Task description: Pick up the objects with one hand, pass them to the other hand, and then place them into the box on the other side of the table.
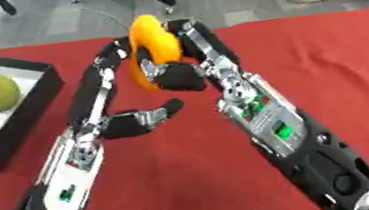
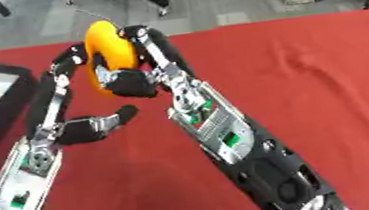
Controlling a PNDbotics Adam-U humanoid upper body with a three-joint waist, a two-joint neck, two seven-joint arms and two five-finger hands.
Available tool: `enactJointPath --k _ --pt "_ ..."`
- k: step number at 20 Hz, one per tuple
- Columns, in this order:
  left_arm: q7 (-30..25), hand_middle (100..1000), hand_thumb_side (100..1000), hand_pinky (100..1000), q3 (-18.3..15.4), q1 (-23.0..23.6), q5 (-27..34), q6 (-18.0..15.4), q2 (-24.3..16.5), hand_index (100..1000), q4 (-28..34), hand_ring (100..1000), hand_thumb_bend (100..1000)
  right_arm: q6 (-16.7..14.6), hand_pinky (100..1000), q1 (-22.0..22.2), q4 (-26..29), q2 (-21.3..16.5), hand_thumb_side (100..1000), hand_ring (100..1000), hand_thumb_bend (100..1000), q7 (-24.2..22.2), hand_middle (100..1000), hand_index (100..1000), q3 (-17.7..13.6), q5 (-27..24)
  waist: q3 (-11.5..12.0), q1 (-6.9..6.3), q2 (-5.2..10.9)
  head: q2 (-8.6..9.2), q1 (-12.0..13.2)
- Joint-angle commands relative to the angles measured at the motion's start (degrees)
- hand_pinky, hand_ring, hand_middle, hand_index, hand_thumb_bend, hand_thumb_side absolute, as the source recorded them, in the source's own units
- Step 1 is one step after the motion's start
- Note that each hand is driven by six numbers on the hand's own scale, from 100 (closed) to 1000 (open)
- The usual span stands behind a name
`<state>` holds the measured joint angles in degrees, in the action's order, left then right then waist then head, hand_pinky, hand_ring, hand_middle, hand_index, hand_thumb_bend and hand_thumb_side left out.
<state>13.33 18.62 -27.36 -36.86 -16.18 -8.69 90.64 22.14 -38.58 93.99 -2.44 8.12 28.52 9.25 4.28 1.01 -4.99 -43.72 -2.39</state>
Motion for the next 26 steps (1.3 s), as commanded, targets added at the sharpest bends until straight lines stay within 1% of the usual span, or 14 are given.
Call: enactJointPath --k 1,4,5,9,13,17,22,26 --pt "2.8 777 587 778 0.8 -1.2 0.0 -0.5 0.7 879 1.9 756 669 0.2 535 -0.1 0.3 1.1 138 411 100 -1.3 306 406 1.5 -0.9 -0.1 0.54 0.13 0.49 0.0" --pt "5.4 769 569 773 0.4 -0.4 -1.1 1.2 0.7 877 1.4 747 667 0.3 533 0.5 0.8 1.1 148 411 100 -2.2 306 406 2.2 -2.0 -0.1 0.57 0.21 0.65 -0.1" --pt "6.2 767 563 773 0.3 -0.2 -1.7 1.7 0.6 875 1.2 745 669 0.4 533 0.7 1.1 1.0 134 411 100 -2.2 306 406 2.2 -2.3 -0.2 0.6 0.24 0.71 0.0" --pt "8.4 767 544 772 -0.6 1.2 -4.1 3.8 0.0 873 0.0 744 674 0.9 531 1.1 2.4 0.7 131 411 100 -1.9 305 405 1.8 -3.7 -0.3 0.66 0.31 1.0 0.2" --pt "9.7 766 527 772 -1.7 2.5 -5.9 4.9 -1.0 861 -0.9 743 668 1.2 530 1.5 3.2 0.6 129 411 100 -1.5 305 405 1.5 -5.2 -0.3 0.64 0.25 1.04 0.3" --pt "9.4 761 500 768 -1.7 2.7 -6.2 4.4 -0.9 844 -1.3 741 627 1.4 530 1.4 4.3 0.4 129 411 100 -1.8 305 404 1.6 -6.6 -0.3 0.7 0.27 0.93 0.3" --pt "10.3 758 480 763 -1.1 2.0 -6.1 3.3 -0.2 838 -1.2 736 596 2.1 529 1.6 5.0 0.3 127 411 100 -3.4 305 404 2.7 -8.3 -0.3 0.91 0.32 0.99 0.3" --pt "11.5 731 434 754 -0.7 1.5 -6.1 2.6 0.2 806 -1.3 714 471 2.2 529 1.7 5.0 0.4 125 410 100 -4.4 307 406 3.5 -9.5 -0.3 1.0 0.35 0.9 0.3"
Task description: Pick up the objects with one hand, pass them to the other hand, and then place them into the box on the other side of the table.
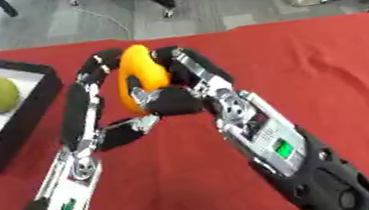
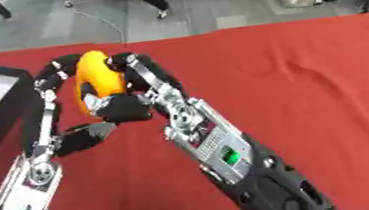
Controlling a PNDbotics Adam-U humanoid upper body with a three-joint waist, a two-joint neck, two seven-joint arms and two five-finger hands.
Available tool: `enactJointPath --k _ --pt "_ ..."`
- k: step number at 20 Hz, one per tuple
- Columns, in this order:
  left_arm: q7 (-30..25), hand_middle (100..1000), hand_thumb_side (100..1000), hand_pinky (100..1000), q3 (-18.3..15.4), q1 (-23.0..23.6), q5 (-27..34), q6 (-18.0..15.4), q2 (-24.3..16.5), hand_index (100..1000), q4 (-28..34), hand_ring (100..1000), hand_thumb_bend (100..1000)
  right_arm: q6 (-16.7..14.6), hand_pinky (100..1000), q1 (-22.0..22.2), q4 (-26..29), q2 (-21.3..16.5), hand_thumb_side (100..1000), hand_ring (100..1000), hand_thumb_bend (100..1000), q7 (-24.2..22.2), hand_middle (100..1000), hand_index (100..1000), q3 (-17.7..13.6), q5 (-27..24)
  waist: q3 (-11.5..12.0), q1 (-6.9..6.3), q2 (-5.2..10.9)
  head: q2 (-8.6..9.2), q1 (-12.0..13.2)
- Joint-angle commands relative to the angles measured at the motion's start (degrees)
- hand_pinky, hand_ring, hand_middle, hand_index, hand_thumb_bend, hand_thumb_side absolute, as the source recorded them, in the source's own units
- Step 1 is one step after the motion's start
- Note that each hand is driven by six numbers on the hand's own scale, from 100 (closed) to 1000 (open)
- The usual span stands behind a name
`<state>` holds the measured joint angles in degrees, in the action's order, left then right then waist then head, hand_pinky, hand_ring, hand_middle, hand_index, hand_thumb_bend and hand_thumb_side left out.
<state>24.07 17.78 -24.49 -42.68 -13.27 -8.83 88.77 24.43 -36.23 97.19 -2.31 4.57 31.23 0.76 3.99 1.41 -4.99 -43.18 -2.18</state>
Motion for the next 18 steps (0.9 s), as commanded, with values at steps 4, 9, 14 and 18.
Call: enactJointPath --k 4,9,14,18 --pt "1.6 712 401 755 0.6 -1.7 -0.4 -0.9 0.7 786 0.8 702 377 0.1 528 -0.5 1.6 0.3 131 411 100 -1.8 311 410 1.3 -2.3 0.0 0.66 0.33 0.21 -0.1" --pt "3.7 649 390 745 1.4 -1.8 -0.4 -1.5 0.7 728 1.6 648 151 0.2 529 -0.3 0.9 0.2 181 413 100 -2.5 321 422 1.6 -2.9 -0.1 0.72 0.32 0.18 -0.3" --pt "5.4 588 386 728 1.8 -1.3 -0.4 -1.5 0.5 674 1.8 596 100 -0.6 555 -0.2 0.4 0.3 325 449 167 -3.9 403 516 1.8 -2.7 -0.2 0.63 0.31 0.13 -0.4" --pt "5.3 558 385 715 1.9 -0.5 -0.6 -1.3 0.2 648 0.8 569 100 -2.9 586 0.0 0.0 0.4 441 492 266 -6.7 521 655 1.1 -1.5 -0.3 0.58 0.31 0.22 -0.4"
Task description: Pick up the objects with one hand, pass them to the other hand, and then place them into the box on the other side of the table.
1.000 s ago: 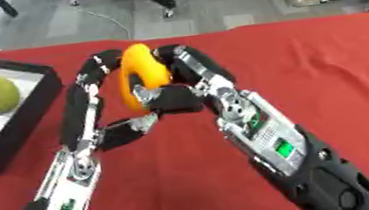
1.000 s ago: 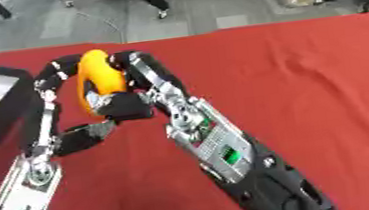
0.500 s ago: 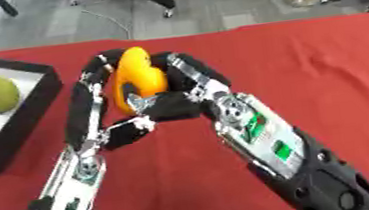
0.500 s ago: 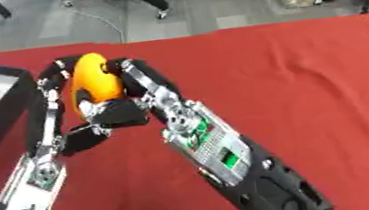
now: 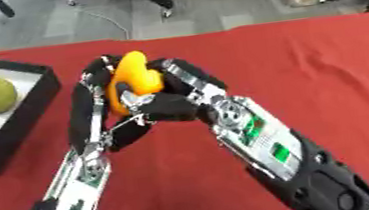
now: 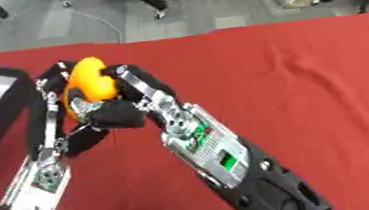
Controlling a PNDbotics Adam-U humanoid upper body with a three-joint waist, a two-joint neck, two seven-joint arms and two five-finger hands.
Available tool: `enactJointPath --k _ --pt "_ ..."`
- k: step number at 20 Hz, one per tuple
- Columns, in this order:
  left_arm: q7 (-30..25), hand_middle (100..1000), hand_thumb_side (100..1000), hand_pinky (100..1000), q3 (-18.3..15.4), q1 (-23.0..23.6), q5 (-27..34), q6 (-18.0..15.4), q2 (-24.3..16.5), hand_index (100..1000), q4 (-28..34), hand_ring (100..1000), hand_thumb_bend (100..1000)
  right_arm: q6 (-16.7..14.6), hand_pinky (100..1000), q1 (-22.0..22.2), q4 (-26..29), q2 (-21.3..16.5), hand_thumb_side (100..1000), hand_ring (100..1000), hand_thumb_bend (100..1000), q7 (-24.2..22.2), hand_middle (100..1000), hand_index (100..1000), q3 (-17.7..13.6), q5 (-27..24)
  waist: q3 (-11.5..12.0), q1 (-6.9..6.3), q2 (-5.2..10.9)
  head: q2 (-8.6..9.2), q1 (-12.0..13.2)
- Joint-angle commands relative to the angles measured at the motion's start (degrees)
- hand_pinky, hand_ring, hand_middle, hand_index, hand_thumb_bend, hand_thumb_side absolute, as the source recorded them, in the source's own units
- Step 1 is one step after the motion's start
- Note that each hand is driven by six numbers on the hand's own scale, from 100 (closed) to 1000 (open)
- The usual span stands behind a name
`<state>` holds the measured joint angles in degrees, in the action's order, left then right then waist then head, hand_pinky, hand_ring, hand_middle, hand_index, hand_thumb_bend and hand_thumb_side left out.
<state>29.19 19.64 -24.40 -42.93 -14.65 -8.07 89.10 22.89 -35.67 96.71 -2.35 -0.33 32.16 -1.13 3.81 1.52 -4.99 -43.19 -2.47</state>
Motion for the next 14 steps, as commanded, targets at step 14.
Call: enactJointPath --k 14 --pt "-0.4 546 397 716 -3.3 4.9 -2.2 2.9 -5.5 640 1.3 555 103 -13.3 698 0.1 4.4 -5.4 645 618 256 -1.9 744 847 -15.7 17.8 0.0 -0.11 0.73 -0.26 1.9"
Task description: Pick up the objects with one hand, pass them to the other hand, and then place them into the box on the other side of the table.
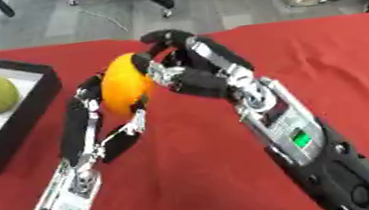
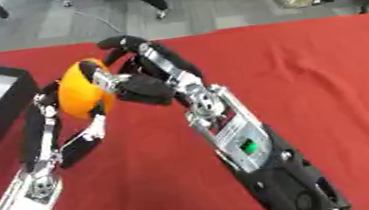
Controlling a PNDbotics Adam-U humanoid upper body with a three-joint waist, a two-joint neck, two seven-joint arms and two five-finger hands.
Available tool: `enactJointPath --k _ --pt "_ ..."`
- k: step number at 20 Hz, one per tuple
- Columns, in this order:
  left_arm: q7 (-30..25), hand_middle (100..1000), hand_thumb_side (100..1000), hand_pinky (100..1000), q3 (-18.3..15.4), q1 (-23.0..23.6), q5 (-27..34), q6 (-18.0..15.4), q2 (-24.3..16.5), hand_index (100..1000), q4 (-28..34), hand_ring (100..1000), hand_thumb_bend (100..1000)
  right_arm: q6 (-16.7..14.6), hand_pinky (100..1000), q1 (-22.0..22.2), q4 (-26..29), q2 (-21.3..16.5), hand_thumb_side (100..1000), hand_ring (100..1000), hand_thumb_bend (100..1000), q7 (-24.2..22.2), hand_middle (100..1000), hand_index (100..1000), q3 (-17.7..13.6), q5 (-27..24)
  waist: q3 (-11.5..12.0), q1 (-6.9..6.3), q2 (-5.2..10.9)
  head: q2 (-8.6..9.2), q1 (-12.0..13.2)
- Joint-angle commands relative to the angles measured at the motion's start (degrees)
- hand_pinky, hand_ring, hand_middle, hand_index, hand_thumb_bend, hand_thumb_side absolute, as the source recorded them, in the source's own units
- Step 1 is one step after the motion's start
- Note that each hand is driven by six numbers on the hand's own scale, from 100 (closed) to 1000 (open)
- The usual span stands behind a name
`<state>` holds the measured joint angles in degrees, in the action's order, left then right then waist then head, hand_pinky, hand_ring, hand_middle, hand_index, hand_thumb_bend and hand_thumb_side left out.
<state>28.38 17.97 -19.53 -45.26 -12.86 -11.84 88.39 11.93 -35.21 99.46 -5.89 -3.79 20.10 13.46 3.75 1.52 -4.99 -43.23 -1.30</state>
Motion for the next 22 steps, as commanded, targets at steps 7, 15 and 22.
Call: enactJointPath --k 7,15,22 --pt "1.9 544 388 716 -8.3 3.0 1.7 7.4 -6.4 638 7.4 554 126 -5.6 684 4.2 -2.1 -2.7 619 602 224 9.5 725 836 -11.1 7.4 0.1 -0.84 1.11 -0.7 3.0" --pt "4.6 539 383 715 -14.0 4.2 2.9 12.2 -8.8 634 11.3 552 123 -7.6 672 6.5 -6.7 -1.3 605 588 211 15.7 708 825 -12.9 5.1 0.0 -1.02 1.27 -0.03 2.2" --pt "2.7 536 403 703 -20.8 6.7 -0.9 23.3 -13.4 632 9.8 551 228 -7.9 668 7.1 -7.6 -1.5 605 579 202 15.6 696 819 -12.9 5.1 0.1 -1.26 1.5 0.17 4.6"
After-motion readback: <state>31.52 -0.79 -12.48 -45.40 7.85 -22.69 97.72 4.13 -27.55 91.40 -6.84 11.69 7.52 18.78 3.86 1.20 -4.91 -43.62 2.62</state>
